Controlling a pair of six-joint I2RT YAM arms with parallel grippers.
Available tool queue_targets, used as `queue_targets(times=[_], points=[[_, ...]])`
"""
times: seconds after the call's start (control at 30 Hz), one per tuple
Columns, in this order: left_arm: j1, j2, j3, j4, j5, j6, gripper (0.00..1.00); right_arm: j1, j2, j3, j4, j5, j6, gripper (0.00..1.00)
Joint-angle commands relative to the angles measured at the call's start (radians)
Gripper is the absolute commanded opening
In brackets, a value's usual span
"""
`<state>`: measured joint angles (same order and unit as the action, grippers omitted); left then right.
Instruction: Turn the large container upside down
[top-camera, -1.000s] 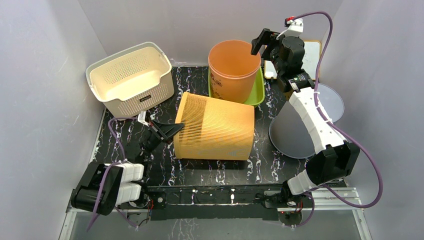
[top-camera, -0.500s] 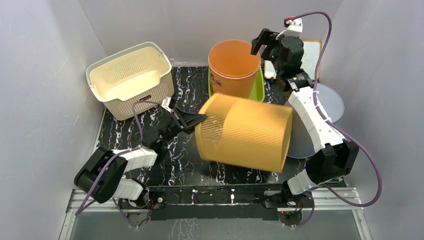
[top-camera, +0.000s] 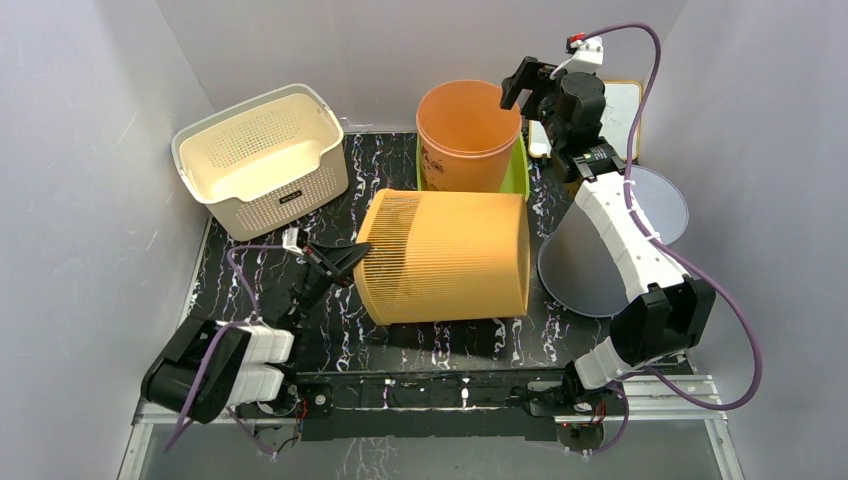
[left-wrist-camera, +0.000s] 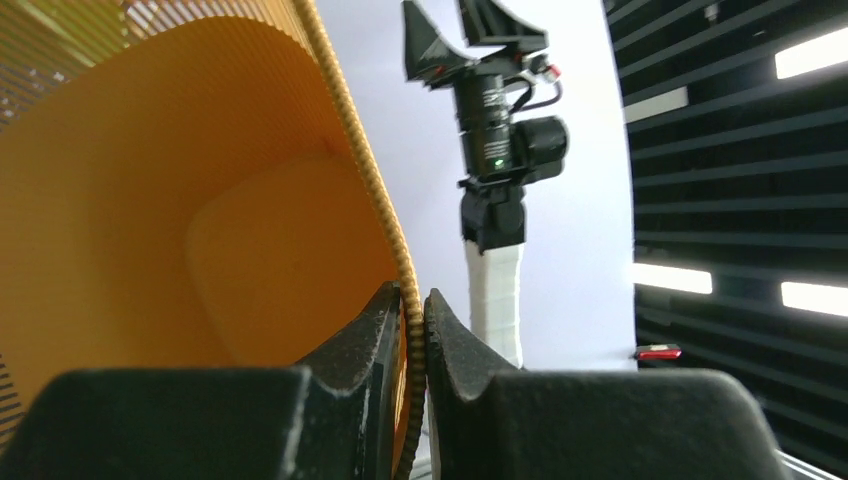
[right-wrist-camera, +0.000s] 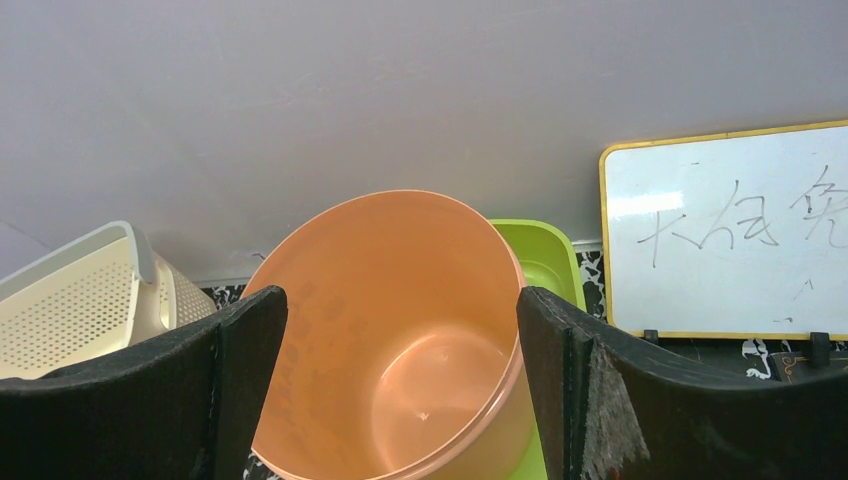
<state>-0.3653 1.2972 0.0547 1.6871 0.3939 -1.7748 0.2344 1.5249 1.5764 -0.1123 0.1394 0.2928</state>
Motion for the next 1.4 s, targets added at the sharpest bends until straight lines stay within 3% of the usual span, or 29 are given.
queue_targets(times=[0.0, 0.17, 0.37, 0.6, 0.7, 1.0, 1.37], points=[[0.047, -0.074, -0.052, 0.103, -0.05, -0.069, 0.0, -0.003, -0.015, 0.028, 0.074, 0.006, -0.004, 0.84], [0.155, -0.118, -0.128, 0.102, -0.02, -0.117, 0.0, -0.003, -0.022, 0.016, 0.072, -0.001, 0.002, 0.84], [0.182, -0.12, -0.199, 0.102, -0.02, -0.099, 0.0, -0.004, -0.035, -0.002, 0.071, -0.004, 0.003, 0.84], [0.179, -0.166, -0.04, 0.098, -0.06, -0.168, 0.0, -0.004, -0.035, -0.006, 0.076, -0.001, 0.003, 0.84], [0.142, -0.153, 0.033, 0.098, -0.094, -0.167, 0.0, -0.003, -0.03, 0.009, 0.074, 0.003, 0.002, 0.84], [-0.12, 0.043, 0.315, 0.1, -0.145, -0.06, 0.0, -0.005, -0.016, 0.038, 0.063, 0.009, -0.003, 0.84], [-0.19, 0.066, 0.401, 0.102, -0.129, -0.041, 0.0, -0.004, 0.004, 0.018, 0.084, 0.001, 0.004, 0.84]])
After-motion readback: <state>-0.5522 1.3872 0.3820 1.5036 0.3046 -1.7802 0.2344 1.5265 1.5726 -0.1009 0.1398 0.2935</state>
